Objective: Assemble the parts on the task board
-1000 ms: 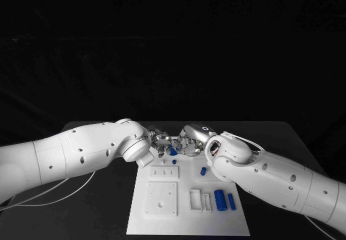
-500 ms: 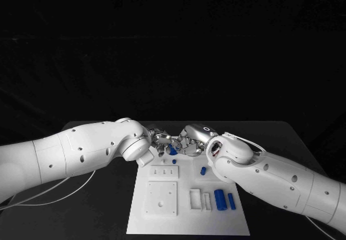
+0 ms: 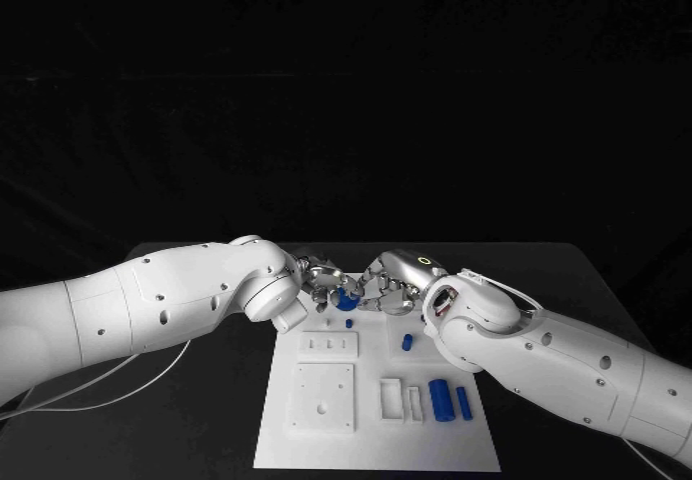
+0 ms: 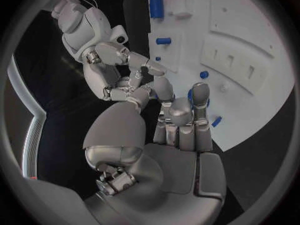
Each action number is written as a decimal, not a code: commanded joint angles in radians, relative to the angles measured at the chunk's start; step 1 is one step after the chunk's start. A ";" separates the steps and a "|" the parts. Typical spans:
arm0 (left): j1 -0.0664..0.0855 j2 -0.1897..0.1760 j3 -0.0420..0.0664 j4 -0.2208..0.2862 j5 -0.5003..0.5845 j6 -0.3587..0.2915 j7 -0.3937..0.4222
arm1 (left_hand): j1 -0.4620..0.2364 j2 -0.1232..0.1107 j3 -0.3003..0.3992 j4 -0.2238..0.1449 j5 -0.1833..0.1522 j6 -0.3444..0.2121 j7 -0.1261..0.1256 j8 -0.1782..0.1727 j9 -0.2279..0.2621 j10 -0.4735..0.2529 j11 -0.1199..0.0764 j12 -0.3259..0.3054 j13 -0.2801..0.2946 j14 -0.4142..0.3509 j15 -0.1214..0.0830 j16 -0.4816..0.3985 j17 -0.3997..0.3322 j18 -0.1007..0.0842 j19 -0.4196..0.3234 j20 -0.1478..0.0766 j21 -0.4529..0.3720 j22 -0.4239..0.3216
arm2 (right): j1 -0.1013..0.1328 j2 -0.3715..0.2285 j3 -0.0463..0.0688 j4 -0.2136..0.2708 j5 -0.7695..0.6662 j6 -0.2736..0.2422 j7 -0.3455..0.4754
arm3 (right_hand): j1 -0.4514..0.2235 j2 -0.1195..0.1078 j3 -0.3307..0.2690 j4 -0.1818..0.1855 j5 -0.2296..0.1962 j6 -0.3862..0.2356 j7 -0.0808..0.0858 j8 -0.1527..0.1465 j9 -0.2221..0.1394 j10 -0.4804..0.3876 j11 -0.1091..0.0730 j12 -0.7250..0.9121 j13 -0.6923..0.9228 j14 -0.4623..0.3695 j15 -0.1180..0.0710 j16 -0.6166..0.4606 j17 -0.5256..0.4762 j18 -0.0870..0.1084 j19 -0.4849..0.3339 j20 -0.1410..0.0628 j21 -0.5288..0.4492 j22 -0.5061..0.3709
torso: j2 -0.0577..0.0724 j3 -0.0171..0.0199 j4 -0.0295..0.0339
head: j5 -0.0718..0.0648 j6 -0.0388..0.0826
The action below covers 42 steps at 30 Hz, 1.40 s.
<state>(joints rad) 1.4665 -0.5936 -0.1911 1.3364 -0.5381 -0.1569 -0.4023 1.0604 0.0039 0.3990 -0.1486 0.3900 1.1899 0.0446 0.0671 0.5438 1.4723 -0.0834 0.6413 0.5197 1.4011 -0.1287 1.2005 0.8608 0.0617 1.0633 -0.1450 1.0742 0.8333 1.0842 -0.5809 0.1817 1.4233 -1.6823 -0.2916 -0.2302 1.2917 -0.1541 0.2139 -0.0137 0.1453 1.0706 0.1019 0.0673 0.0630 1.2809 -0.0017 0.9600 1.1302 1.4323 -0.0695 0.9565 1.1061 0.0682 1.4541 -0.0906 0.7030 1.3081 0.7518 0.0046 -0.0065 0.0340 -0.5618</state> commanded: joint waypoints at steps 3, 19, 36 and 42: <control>0.001 -0.003 0.001 0.003 -0.026 -0.004 0.016 | -0.007 0.004 0.032 -0.028 0.003 0.132 -0.079 0.001 0.318 0.040 -0.011 0.012 0.000 0.012 0.000 0.014 0.021 -0.005 0.006 0.002 0.004 0.003 | -0.010 -0.035 0.002 0.029 0.029 -0.065 0.044 | 0.012 -0.003 -0.025 0.012 0.016 -0.013 0.001 -0.005 0.000 -0.012 0.001 -0.007 -0.011 -0.006 0.003 -0.007 -0.008 0.014 0.005 0.006 -0.021 0.082 | 0.000 0.0005 0.0001 | 0.003 0.000; 0.001 -0.038 -0.014 0.030 -0.063 0.001 -0.007 | -0.014 0.021 0.020 -0.016 -0.037 0.161 -0.088 -0.002 0.352 0.040 -0.012 0.046 -0.004 0.024 0.002 0.038 0.070 -0.003 0.043 0.012 -0.016 0.033 | -0.022 -0.171 0.077 0.060 0.196 -0.095 0.083 | 0.011 0.000 -0.037 0.027 0.070 -0.009 0.001 -0.005 -0.001 -0.020 -0.001 -0.018 -0.027 -0.011 0.003 -0.021 -0.021 0.015 0.004 0.006 -0.053 0.078 | -0.006 0.0015 -0.0069 | 0.009 -0.005; -0.024 -0.052 -0.051 0.062 -0.146 -0.013 -0.063 | -0.034 0.050 0.002 -0.009 -0.073 0.204 -0.098 0.001 0.343 0.039 -0.019 0.090 0.000 0.037 0.001 0.064 0.116 -0.003 0.082 0.017 -0.092 0.153 | -0.018 -0.184 0.138 0.012 0.333 -0.086 0.094 | 0.011 0.002 -0.026 0.018 0.136 -0.010 0.002 -0.005 -0.001 -0.031 -0.001 -0.033 -0.042 -0.018 0.003 -0.040 -0.037 0.018 0.001 0.006 -0.089 0.072 | -0.006 0.0015 -0.0070 | 0.020 -0.040; -0.038 -0.051 -0.052 0.064 -0.181 -0.014 -0.069 | -0.044 0.055 0.000 -0.013 -0.068 0.214 -0.104 0.009 0.383 0.038 -0.022 0.125 0.017 0.041 0.001 0.065 0.120 -0.001 0.095 0.022 -0.117 0.190 | -0.017 -0.181 0.139 0.005 0.340 -0.083 0.094 | 0.009 0.002 -0.021 0.015 0.149 -0.010 0.002 -0.006 -0.001 -0.031 -0.001 -0.034 -0.044 -0.018 0.002 -0.042 -0.040 0.018 0.002 0.006 -0.093 0.072 | -0.005 0.0017 -0.0083 | 0.022 -0.049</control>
<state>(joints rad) 1.4308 -0.6466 -0.2428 1.3973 -0.6713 -0.1628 -0.4576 1.0112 0.0471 0.3999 -0.1570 0.3163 1.1932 0.0478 0.0671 0.5653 1.4758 -0.0869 0.7628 0.5360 1.4349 -0.1301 1.2616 0.9801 0.0617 1.1531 -0.1230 0.9612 1.0218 1.0669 -0.7630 0.3202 1.4286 -1.3653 -0.3786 -0.1495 1.2969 -0.1594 0.1854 0.0012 0.2917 1.0617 0.1037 0.0673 0.0632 1.2561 -0.0052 0.9290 1.0874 1.4218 -0.0664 0.9188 1.0670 0.0683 1.4577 -0.0872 0.6138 1.3076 0.7461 0.0065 -0.0135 0.0552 -0.6061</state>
